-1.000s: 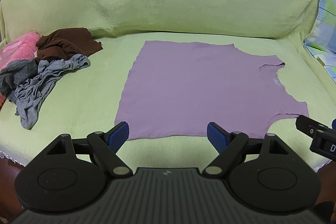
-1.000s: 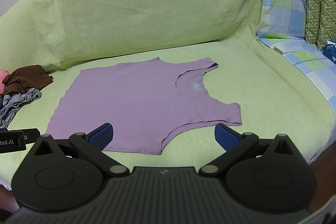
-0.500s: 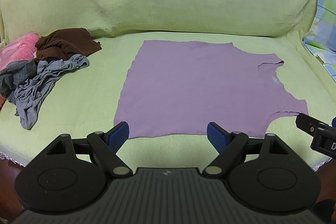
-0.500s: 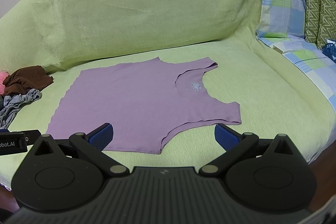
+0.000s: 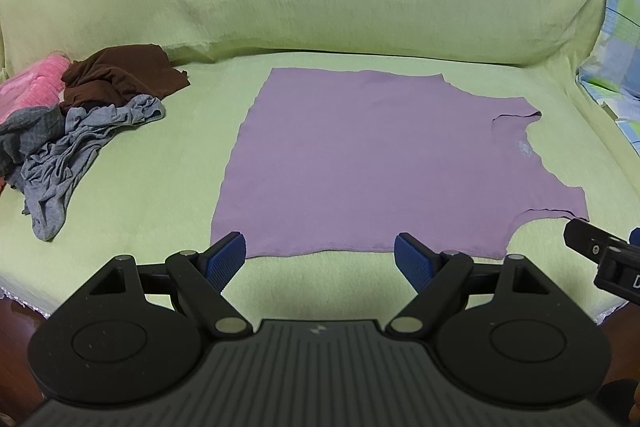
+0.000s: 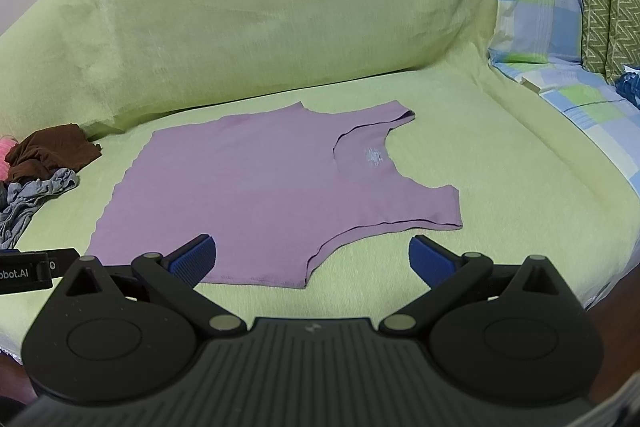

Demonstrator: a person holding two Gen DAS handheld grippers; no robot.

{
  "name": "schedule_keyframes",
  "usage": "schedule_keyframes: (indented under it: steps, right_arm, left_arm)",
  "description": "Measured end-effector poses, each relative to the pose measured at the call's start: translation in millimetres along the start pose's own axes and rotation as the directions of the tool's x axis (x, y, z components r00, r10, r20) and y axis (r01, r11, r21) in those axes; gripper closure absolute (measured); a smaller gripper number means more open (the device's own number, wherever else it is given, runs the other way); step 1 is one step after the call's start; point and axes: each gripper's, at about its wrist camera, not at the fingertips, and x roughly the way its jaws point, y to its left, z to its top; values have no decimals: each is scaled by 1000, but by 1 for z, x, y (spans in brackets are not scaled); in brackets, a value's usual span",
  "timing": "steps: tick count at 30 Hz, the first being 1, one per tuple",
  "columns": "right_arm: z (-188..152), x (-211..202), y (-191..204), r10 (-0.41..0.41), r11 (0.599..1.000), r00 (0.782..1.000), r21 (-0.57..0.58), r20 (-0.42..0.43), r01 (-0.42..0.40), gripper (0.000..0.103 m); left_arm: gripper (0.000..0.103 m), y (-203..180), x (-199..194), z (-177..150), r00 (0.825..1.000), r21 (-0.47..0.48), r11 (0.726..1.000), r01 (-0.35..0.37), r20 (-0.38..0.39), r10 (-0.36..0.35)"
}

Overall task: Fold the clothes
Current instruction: 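Move both open tools over the hem of the lavender tank top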

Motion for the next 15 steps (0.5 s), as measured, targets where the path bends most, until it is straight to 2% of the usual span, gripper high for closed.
schedule_keyframes:
  steps: [15]
  right_arm:
    - [-2, 6, -12, -12, 1000, 1000, 15, -9, 12, 1]
  left_arm:
    - [19, -7, 11, 5, 1000, 22, 1000, 18, -18, -18]
